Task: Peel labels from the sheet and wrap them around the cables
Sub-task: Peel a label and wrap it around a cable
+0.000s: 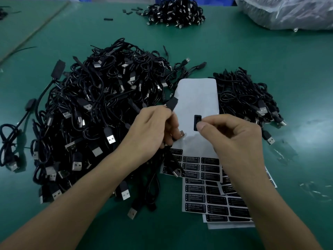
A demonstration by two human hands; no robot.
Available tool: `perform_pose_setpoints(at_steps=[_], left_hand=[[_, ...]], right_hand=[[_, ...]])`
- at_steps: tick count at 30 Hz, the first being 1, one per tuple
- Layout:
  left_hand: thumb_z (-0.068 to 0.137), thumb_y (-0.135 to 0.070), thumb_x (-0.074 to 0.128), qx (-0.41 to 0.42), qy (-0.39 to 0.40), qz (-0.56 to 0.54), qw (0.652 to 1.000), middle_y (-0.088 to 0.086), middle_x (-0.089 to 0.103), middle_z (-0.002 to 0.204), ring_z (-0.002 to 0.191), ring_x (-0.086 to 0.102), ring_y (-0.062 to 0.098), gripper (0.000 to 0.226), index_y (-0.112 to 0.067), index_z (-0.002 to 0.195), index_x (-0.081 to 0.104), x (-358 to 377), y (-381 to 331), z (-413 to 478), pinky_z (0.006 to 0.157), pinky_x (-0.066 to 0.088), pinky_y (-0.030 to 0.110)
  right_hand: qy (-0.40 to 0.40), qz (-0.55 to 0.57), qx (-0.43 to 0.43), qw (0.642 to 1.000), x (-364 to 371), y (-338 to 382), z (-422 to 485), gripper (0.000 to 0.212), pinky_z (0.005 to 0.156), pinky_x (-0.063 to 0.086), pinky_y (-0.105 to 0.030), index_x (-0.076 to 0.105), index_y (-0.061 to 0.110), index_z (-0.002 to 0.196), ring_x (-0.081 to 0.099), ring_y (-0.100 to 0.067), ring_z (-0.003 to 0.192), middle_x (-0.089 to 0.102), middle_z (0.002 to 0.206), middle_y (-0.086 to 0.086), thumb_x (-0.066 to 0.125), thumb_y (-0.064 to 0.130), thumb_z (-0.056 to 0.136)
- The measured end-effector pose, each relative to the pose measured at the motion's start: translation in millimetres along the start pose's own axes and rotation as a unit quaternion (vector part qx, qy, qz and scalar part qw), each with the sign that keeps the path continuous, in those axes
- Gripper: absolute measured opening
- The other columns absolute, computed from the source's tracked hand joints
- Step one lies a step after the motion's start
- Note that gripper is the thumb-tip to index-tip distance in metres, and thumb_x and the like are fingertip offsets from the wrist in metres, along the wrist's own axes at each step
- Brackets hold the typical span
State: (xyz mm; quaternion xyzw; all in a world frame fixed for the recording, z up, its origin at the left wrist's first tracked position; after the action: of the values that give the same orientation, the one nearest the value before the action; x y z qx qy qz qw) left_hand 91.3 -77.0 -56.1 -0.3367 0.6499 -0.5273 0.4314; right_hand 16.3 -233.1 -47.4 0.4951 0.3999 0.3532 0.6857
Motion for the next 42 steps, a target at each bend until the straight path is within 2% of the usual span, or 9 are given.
perform_pose_setpoints(at_steps=[4, 7, 9, 14, 19, 28, 35, 39, 42], left_hand=[[0.105, -0.025, 0.044, 0.040, 0.003, 0.035, 0.999, -0.007, 0.062, 0.074, 0.063, 0.057, 0.002, 0.035, -0.023, 0.090, 0.076, 2.1, -1.9, -1.2, 0.058, 0.048, 0.015], [0.104, -0.023, 0.051, 0.058, 0.010, 0.035, 0.998, -0.007, 0.057, 0.073, 0.060, 0.059, 0.001, 0.025, -0.027, 0.104, 0.076, 2.5, -4.5, -1.6, 0.062, 0.051, 0.015], [0.101, -0.021, 0.057, 0.051, 0.014, 0.010, 0.999, -0.006, 0.063, 0.063, 0.057, 0.062, 0.004, 0.020, -0.023, 0.101, 0.077, 2.8, -4.2, -2.0, 0.061, 0.053, 0.017], [0.094, -0.010, 0.067, 0.041, 0.010, -0.042, 0.998, 0.008, 0.072, 0.073, 0.065, 0.069, 0.015, 0.011, -0.012, 0.091, 0.077, 7.0, -2.0, -3.6, 0.063, 0.057, 0.024], [0.091, -0.007, 0.070, 0.020, 0.016, -0.091, 0.995, 0.010, 0.074, 0.074, 0.067, 0.073, 0.020, 0.007, -0.008, 0.091, 0.077, 9.3, -2.7, -6.9, 0.063, 0.060, 0.026], [0.086, 0.006, 0.070, -0.030, 0.073, -0.151, 0.985, 0.015, 0.076, 0.081, 0.072, 0.075, 0.021, 0.013, -0.004, 0.093, 0.075, 10.8, -3.2, -8.0, 0.065, 0.062, 0.028], [0.084, 0.006, 0.072, -0.049, 0.088, -0.175, 0.979, 0.015, 0.076, 0.089, 0.077, 0.076, 0.022, 0.023, 0.000, 0.106, 0.073, 11.1, 2.1, -6.1, 0.068, 0.061, 0.026], [0.072, -0.010, 0.075, -0.054, 0.100, -0.197, 0.974, 0.014, 0.077, 0.089, 0.081, 0.077, 0.022, 0.033, -0.004, 0.104, 0.073, 12.5, 2.0, -7.0, 0.068, 0.060, 0.025], [0.071, -0.012, 0.074, -0.055, 0.107, -0.202, 0.972, 0.013, 0.077, 0.089, 0.081, 0.077, 0.022, 0.035, -0.004, 0.105, 0.073, 13.1, 2.3, -7.0, 0.069, 0.060, 0.024]], right_hand=[[0.009, 0.173, 0.112, 0.978, 0.9, -5.0, 1.5, 0.018, 0.042, 0.033, -0.017, 0.079, 0.022, 0.070, 0.050, -0.008, 0.056, 0.065, 0.064, 0.001, 0.075, 0.009, 0.082], [0.034, 0.215, 0.150, 0.965, 3.0, -5.6, 2.1, 0.002, 0.041, 0.033, -0.015, 0.080, 0.020, 0.072, 0.055, -0.007, 0.058, 0.069, 0.070, -0.002, 0.077, 0.020, 0.071], [0.042, 0.228, 0.162, 0.959, 4.1, -6.6, 2.2, 0.011, 0.042, 0.035, -0.015, 0.080, 0.020, 0.073, 0.055, -0.007, 0.057, 0.070, 0.071, -0.002, 0.077, 0.026, 0.064], [0.053, 0.240, 0.173, 0.954, 7.0, -7.3, 2.2, 0.015, 0.043, 0.036, -0.015, 0.080, 0.021, 0.073, 0.055, -0.006, 0.057, 0.071, 0.073, -0.001, 0.077, 0.029, 0.061], [0.055, 0.231, 0.171, 0.956, 7.4, -6.9, 2.2, 0.013, 0.044, 0.037, -0.015, 0.080, 0.021, 0.072, 0.056, -0.006, 0.058, 0.072, 0.074, 0.000, 0.076, 0.029, 0.062], [0.049, 0.225, 0.178, 0.957, 7.3, -7.9, 2.0, 0.009, 0.048, 0.040, -0.016, 0.079, 0.021, 0.071, 0.058, -0.006, 0.059, 0.071, 0.073, 0.000, 0.075, 0.027, 0.065], [0.042, 0.213, 0.160, 0.963, 7.3, -9.3, 2.8, 0.014, 0.045, 0.038, -0.015, 0.080, 0.022, 0.072, 0.055, -0.005, 0.057, 0.071, 0.070, 0.001, 0.077, 0.031, 0.062], [0.035, 0.212, 0.157, 0.964, 7.6, -11.5, 3.7, 0.019, 0.045, 0.037, -0.015, 0.080, 0.020, 0.073, 0.050, -0.005, 0.057, 0.068, 0.070, 0.001, 0.078, 0.034, 0.059], [0.025, 0.209, 0.161, 0.964, 7.7, -13.2, 3.5, 0.023, 0.044, 0.036, -0.016, 0.080, 0.019, 0.074, 0.049, -0.006, 0.057, 0.065, 0.070, -0.002, 0.079, 0.035, 0.057]])
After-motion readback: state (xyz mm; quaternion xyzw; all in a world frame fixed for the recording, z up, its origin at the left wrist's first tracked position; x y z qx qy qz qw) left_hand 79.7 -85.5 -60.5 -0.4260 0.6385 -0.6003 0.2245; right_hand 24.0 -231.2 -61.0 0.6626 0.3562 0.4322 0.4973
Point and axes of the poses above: each hand's wrist, its own z-axis towards the middle knuckle, its own x-axis out of the palm, y = z × x, the point moved 4 cm from there along z, towards the middle knuckle
